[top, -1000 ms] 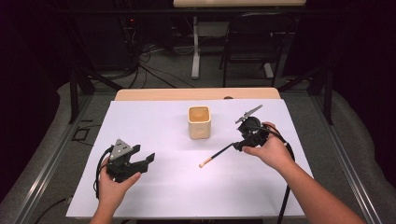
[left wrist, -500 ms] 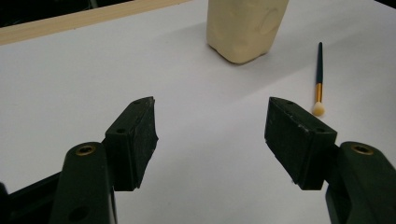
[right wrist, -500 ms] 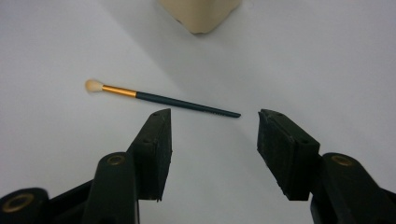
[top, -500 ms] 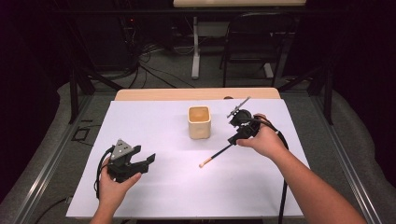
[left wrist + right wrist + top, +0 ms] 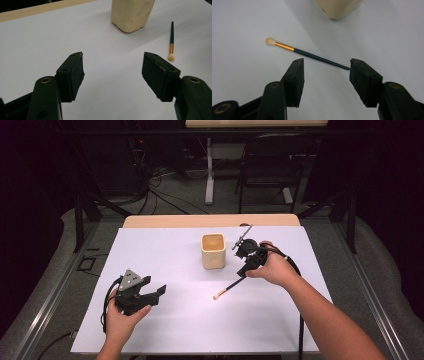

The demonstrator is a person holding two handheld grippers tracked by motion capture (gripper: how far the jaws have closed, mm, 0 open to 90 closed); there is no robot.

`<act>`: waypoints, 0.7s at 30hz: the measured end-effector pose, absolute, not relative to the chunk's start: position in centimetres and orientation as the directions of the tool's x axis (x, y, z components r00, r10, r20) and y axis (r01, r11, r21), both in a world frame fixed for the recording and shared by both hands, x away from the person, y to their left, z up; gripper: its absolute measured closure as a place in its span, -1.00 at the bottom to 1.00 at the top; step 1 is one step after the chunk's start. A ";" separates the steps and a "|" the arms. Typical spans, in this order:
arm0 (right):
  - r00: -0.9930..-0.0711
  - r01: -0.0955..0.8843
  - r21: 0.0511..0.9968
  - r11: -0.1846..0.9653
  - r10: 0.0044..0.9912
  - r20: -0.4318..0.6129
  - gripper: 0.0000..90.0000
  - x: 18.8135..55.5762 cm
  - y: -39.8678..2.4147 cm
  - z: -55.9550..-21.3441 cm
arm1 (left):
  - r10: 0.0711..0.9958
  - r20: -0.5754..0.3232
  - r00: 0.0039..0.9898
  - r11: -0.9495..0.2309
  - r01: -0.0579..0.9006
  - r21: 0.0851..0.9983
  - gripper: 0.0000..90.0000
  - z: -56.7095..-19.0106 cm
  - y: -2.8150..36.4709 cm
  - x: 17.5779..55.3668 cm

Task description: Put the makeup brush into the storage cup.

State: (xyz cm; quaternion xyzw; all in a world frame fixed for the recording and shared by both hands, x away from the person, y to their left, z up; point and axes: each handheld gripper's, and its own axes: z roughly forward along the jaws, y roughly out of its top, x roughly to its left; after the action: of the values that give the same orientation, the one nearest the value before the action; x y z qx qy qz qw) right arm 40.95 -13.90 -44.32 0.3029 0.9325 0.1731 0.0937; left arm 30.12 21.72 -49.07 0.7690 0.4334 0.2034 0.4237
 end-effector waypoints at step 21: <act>-0.927 0.328 0.274 0.904 0.364 -0.094 0.03 40.1 -11.0 -46.5 | 0.843 -0.059 0.534 -0.257 0.498 0.828 -0.24 -49.1 22.1 30.2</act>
State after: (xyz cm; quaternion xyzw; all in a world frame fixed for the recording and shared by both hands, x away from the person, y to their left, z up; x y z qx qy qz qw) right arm 40.07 -10.97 -46.49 0.1776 0.9732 0.1275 0.0714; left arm 30.21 22.11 -49.08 0.7663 0.4376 0.2036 0.4241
